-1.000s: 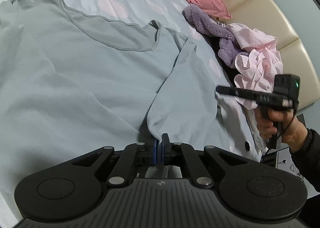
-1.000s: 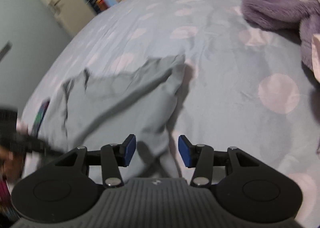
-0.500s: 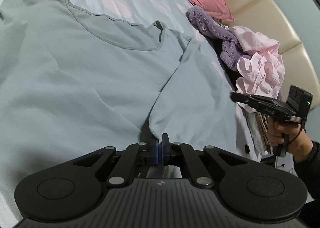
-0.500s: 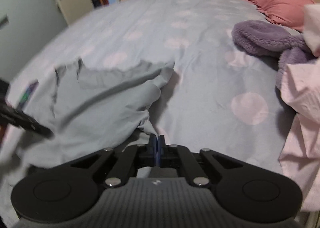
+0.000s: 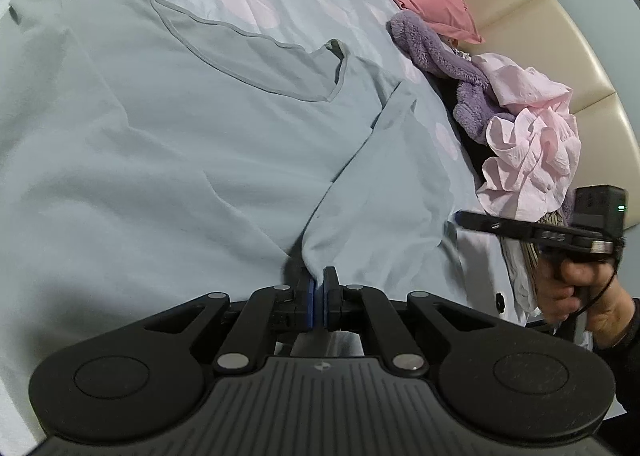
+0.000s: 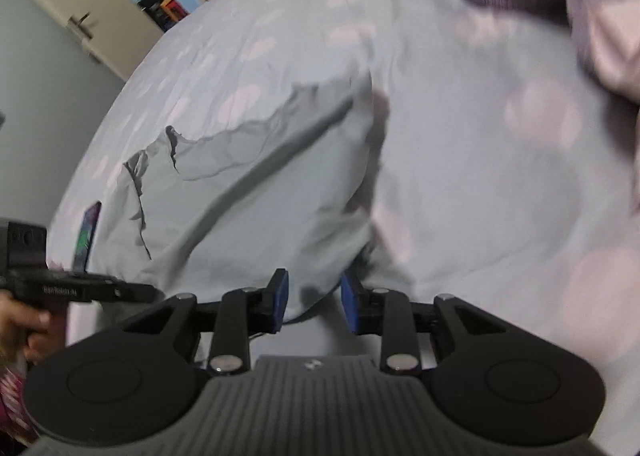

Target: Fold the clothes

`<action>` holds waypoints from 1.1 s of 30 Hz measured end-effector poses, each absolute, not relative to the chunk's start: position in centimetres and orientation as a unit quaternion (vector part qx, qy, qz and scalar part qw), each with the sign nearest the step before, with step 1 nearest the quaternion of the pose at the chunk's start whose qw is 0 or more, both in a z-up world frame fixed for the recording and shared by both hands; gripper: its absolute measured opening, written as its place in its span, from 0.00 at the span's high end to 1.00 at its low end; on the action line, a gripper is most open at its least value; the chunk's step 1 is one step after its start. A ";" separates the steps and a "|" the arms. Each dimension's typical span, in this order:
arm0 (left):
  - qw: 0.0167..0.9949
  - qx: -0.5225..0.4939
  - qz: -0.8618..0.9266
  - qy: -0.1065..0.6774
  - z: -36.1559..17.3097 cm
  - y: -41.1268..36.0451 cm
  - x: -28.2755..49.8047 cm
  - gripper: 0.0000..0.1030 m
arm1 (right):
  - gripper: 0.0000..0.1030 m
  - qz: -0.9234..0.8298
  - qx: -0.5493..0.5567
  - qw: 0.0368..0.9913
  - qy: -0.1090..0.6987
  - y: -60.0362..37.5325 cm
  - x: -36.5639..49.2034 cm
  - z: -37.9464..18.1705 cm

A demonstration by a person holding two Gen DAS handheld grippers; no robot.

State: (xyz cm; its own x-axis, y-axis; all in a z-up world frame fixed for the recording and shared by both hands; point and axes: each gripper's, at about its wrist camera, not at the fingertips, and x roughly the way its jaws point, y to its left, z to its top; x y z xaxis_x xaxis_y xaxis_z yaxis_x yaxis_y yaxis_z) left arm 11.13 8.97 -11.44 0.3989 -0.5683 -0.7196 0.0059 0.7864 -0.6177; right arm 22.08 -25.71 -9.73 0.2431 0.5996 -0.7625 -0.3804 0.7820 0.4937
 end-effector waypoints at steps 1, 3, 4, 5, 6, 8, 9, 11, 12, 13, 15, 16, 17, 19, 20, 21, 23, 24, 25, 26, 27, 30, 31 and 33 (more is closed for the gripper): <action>0.791 -0.270 -0.181 0.519 -11.4 8.9 11.2 0.99 | 0.68 0.306 0.120 0.778 0.536 -25.3 22.1 -10.5; 0.794 -0.259 -0.180 0.520 -10.9 8.8 11.3 0.99 | 0.89 0.294 0.149 0.773 0.541 -25.2 22.4 -11.2; 0.799 -0.248 -0.181 0.516 -10.5 8.9 11.4 0.98 | 0.94 0.302 0.156 0.775 0.533 -25.3 22.4 -10.8; 0.806 -0.237 -0.181 0.512 -9.9 8.9 11.5 0.98 | 0.94 0.312 0.162 0.777 0.522 -25.5 22.3 -10.2; 0.813 -0.225 -0.185 0.504 -9.2 8.8 11.7 0.95 | 0.94 0.322 0.168 0.778 0.512 -25.7 22.2 -9.7; 0.830 -0.202 -0.192 0.484 -7.7 8.7 12.2 0.82 | 0.94 0.342 0.180 0.781 0.491 -26.0 22.1 -8.7; 0.836 -0.199 -0.195 0.473 -7.1 8.5 12.7 0.73 | 0.94 0.352 0.186 0.782 0.480 -26.2 22.0 -8.1; 0.846 -0.196 -0.201 0.452 -5.9 8.1 13.6 0.69 | 0.94 0.359 0.192 0.783 0.470 -26.9 22.0 -7.6; 0.848 -0.198 -0.202 0.448 -5.7 7.6 14.3 0.68 | 0.94 0.360 0.193 0.784 0.467 -27.4 21.9 -7.4; 0.849 -0.200 -0.203 0.444 -5.5 7.1 15.1 0.68 | 0.94 0.361 0.194 0.785 0.464 -27.8 21.8 -7.2; 0.850 -0.203 -0.206 0.439 -5.4 6.0 16.5 0.68 | 0.94 0.363 0.202 0.792 0.448 -28.8 21.6 -6.8; 0.850 -0.204 -0.209 0.438 -5.5 5.4 17.3 0.68 | 0.94 0.364 0.199 0.796 0.440 -29.0 21.5 -6.6; 0.850 -0.204 -0.212 0.437 -5.7 4.8 18.0 0.68 | 0.94 0.365 0.197 0.801 0.431 -29.3 21.4 -6.3; 0.848 -0.207 -0.210 0.441 -6.5 3.5 19.7 0.67 | 0.94 0.368 0.175 0.815 0.412 -29.5 21.1 -6.1; 0.846 -0.211 -0.209 0.442 -7.0 2.9 20.4 0.67 | 0.94 0.369 0.163 0.822 0.402 -29.5 21.0 -6.1; 0.845 -0.215 -0.208 0.444 -7.4 2.4 21.1 0.67 | 0.94 0.372 0.165 0.821 0.399 -29.4 20.9 -6.3; 0.844 -0.209 -0.208 0.447 -8.2 1.2 22.2 0.67 | 0.94 0.372 0.166 0.816 0.410 -29.2 20.8 -7.1; 0.844 -0.205 -0.208 0.449 -8.5 0.6 22.8 0.67 | 0.94 0.368 0.161 0.812 0.424 -29.1 20.8 -7.6; 0.844 -0.200 -0.208 0.451 -8.9 0.0 23.4 0.67 | 0.94 0.367 0.162 0.810 0.427 -29.2 20.9 -7.8; 0.844 -0.192 -0.217 0.452 -9.1 -0.6 23.8 0.67 | 0.94 0.366 0.164 0.809 0.429 -29.3 20.9 -8.0; 0.843 -0.182 -0.227 0.452 -9.2 -1.2 24.3 0.67 | 0.94 0.366 0.165 0.808 0.431 -29.4 21.0 -8.1; 0.842 -0.151 -0.241 0.459 -9.3 -2.9 25.1 0.63 | 0.94 0.363 0.171 0.806 0.436 -29.6 21.1 -8.6; 0.841 -0.141 -0.242 0.463 -9.4 -3.4 25.3 0.63 | 0.94 0.362 0.173 0.805 0.438 -29.7 21.2 -8.8; 0.833 -0.187 -0.255 0.454 -9.5 -2.7 25.5 0.91 | 0.94 0.360 0.176 0.803 0.441 -29.9 21.3 -9.1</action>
